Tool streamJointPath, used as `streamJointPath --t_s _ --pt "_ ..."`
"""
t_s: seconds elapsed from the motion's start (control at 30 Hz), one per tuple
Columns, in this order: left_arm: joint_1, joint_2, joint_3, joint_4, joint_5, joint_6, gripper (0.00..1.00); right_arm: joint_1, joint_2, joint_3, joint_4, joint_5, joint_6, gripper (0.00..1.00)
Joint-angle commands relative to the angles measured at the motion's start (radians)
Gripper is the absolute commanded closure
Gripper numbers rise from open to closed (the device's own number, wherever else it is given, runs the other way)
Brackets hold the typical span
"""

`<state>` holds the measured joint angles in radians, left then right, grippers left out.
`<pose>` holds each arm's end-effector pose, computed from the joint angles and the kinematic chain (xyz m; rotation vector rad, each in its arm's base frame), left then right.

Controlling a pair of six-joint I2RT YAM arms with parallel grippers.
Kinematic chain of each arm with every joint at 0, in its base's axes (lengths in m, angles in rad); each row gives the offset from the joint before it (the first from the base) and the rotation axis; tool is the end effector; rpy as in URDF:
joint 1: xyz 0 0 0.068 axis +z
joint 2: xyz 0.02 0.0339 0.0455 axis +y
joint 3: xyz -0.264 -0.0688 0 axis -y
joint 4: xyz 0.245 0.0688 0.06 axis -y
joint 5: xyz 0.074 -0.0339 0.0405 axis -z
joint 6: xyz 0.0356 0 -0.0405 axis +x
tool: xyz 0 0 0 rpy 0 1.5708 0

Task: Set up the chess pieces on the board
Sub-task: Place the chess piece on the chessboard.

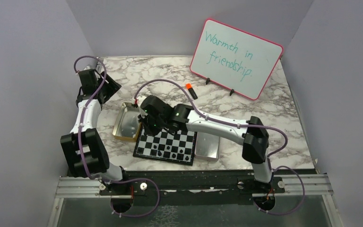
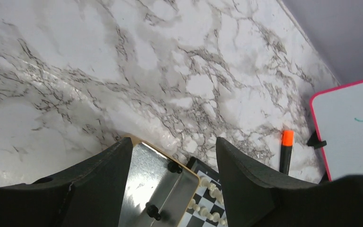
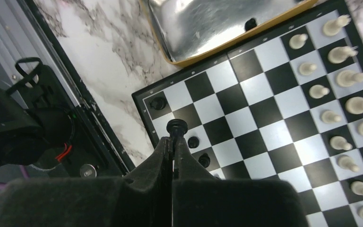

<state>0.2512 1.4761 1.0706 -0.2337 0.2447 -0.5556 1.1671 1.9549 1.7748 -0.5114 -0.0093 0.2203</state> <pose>0.3227 0.0739 0.2701 -0.7448 2.0943 -0.4387 0.1785 0.4187 0.3035 -1.0865 2.1097 0.7221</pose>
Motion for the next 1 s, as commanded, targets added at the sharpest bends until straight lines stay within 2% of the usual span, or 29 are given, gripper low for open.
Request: streamJointPath --t_s 0.0,0.3,0.5,0.97 --pt "0.04 0.022 0.05 0.08 -0.053 0.024 0.33 0.017 0.095 0.131 -0.215 -0.067 0.029 0.99" --pt "0.145 0.074 0.099 0.099 -0.017 0.034 0.34 0.037 0.243 0.291 -0.351 -0.092 0.031 0.99" --pt "0.149 0.078 0.085 0.12 0.014 0.031 0.34 0.047 0.312 0.372 -0.413 -0.084 0.034 0.99" --pt "0.151 0.07 0.053 0.141 0.034 0.034 0.34 0.07 0.36 0.393 -0.421 -0.067 0.058 0.98"
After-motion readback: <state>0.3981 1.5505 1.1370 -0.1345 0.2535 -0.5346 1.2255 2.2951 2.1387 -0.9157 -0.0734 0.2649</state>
